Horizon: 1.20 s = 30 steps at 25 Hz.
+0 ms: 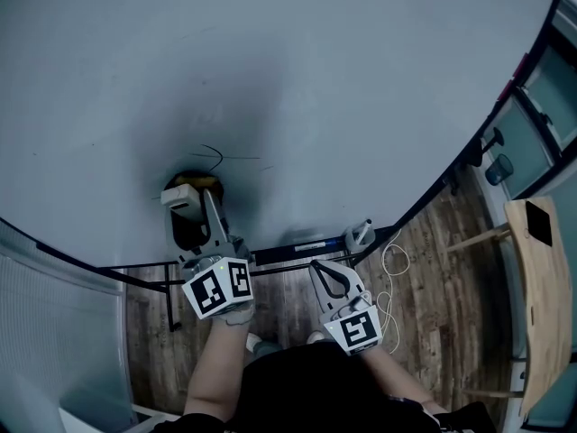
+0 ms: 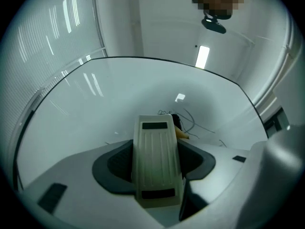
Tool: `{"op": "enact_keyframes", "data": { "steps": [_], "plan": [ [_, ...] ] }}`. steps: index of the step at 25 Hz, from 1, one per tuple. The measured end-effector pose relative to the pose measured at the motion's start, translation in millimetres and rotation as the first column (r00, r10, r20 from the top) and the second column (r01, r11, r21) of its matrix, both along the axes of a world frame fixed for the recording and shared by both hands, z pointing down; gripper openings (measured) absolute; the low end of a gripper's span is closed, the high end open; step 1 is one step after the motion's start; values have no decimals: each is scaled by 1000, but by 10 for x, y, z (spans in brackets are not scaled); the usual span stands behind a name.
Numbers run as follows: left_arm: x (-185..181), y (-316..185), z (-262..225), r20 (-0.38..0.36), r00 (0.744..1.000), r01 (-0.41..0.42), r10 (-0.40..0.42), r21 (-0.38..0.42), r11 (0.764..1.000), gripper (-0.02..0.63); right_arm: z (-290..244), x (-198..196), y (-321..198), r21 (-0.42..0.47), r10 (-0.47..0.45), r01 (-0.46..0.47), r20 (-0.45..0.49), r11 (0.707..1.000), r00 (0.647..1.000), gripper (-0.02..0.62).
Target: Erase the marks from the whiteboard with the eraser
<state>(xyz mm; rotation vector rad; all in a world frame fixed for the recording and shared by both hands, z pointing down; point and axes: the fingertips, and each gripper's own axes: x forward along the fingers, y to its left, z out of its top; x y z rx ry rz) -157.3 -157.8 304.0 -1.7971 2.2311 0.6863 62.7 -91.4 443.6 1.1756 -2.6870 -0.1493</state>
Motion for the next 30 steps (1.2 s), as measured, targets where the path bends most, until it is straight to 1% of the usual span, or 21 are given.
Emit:
{"op": "enact_keyframes", "data": {
  "steps": [1, 3, 6, 7, 9, 13, 16, 18, 22, 27, 28, 30],
  "plan": [
    [-86, 12, -7, -18, 1000, 16, -16, 7, 1000, 259, -5, 13, -8, 1, -2, 2, 0, 1000, 1000, 29],
    [-154, 7, -28, -32, 999, 25, -24, 21, 999, 259, -10, 32, -25, 3, -7, 7, 0, 1000, 1000, 29],
    [-119, -24, -64, -65, 998, 6, -4, 40, 999, 256, -12, 51, -43, 8, -10, 10, -5, 1000, 1000, 28],
    [-91, -29, -101, -64, 998, 3, 0, 48, 999, 256, -13, 60, -49, 9, -11, 11, -10, 1000, 1000, 28],
    [-5, -42, -221, -32, 999, -1, 3, 66, 998, 255, -22, 87, -57, 11, -13, 13, -16, 1000, 1000, 29],
    [243, -92, -467, 61, 998, -9, 4, 84, 996, 256, -28, 189, -60, 11, -11, 11, -10, 1000, 1000, 29],
    [435, -126, -558, 115, 993, -9, -1, 88, 996, 256, -17, 308, -39, 11, -5, 5, 0, 1000, 1000, 29],
    [581, -161, -575, 150, 989, -13, -1, 89, 996, 256, -36, 410, -35, 26, -4, 4, -19, 1000, 1000, 28],
    [963, -244, -576, 248, 969, -30, 9, 81, 996, 256, -2, 679, -20, 20, 32, -32, -11, 999, 999, 29],
    [1361, -313, -540, 346, 936, -86, 61, 57, 995, 256, 32, 856, 16, 9, 89, -89, -11, 996, 996, 29],
    [1435, -312, -548, 352, 933, -100, 76, 51, 994, 256, 32, 883, 30, 9, 97, -97, -13, 995, 995, 28],
    [1475, -305, -600, 321, 940, -136, 118, 35, 990, 256, 9, 878, 39, 12, 116, -115, -7, 993, 993, 28]
  ]
}}
